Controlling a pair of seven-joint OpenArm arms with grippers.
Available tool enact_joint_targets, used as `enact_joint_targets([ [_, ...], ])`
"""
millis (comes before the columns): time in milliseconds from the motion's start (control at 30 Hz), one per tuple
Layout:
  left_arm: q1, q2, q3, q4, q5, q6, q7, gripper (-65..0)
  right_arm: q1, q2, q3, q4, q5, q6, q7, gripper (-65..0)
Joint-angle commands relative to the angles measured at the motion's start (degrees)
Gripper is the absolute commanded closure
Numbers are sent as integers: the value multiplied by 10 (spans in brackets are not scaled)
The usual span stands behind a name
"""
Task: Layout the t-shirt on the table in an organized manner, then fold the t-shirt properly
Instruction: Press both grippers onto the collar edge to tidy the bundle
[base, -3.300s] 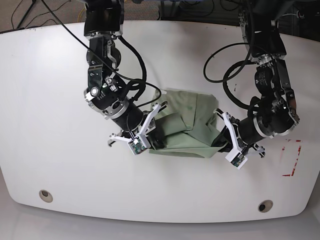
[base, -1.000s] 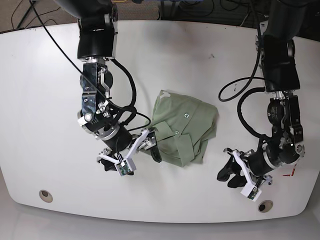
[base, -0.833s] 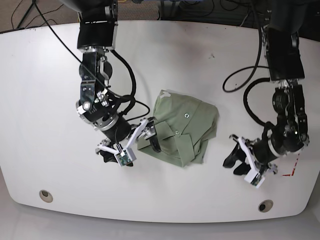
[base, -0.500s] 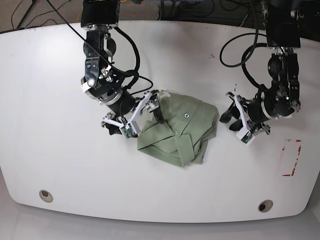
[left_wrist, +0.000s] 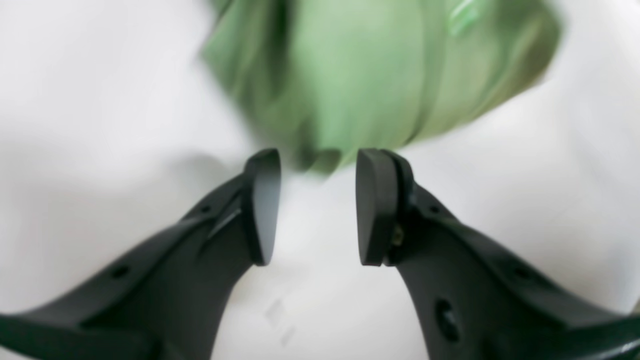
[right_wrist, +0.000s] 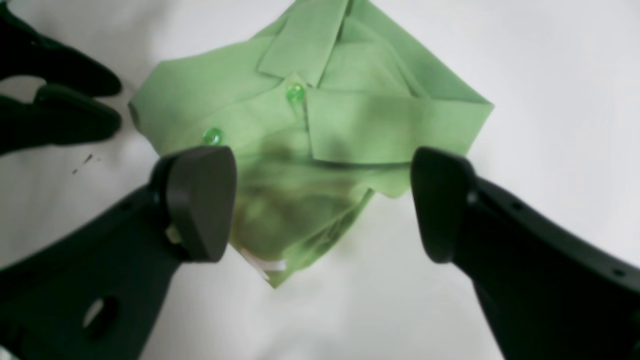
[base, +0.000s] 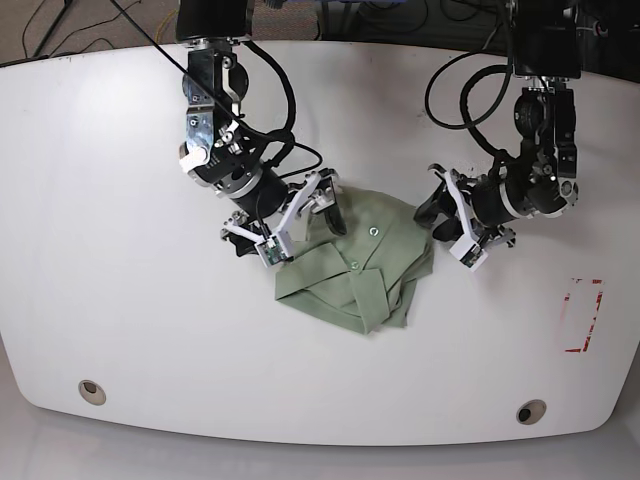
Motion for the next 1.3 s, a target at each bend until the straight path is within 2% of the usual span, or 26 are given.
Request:
enact_joint_targets([
  [0,-33,14,-3,-7,-4,0,-12,-236,24,-8,-8,-9,7,4,14,-523],
  [233,-75,50,-3,-83,31,0,-13,-236,46,-9,-19,-72,7,4,36,-498],
  [367,-86,70,-3,-112,59,0,-27,-236,54,-10,-19,-124,7,4,61,-431],
  [700,-42,71,-2,-112,64,0,-42,-236,65,-6,-19,-256,7,6,148,-263],
  [833,-21,71,-2,-110,63,0,-41,-236,53,4,-19,-260,7,9,148,-212],
  [967,6,71,-2,-88,63,0,-41,-235,31,14,-19,-234,7,35,148,-176],
  [1267,86,71,-2,2,63,0,-15,-235,-27,30,-16,-129,7,45,85,-166],
])
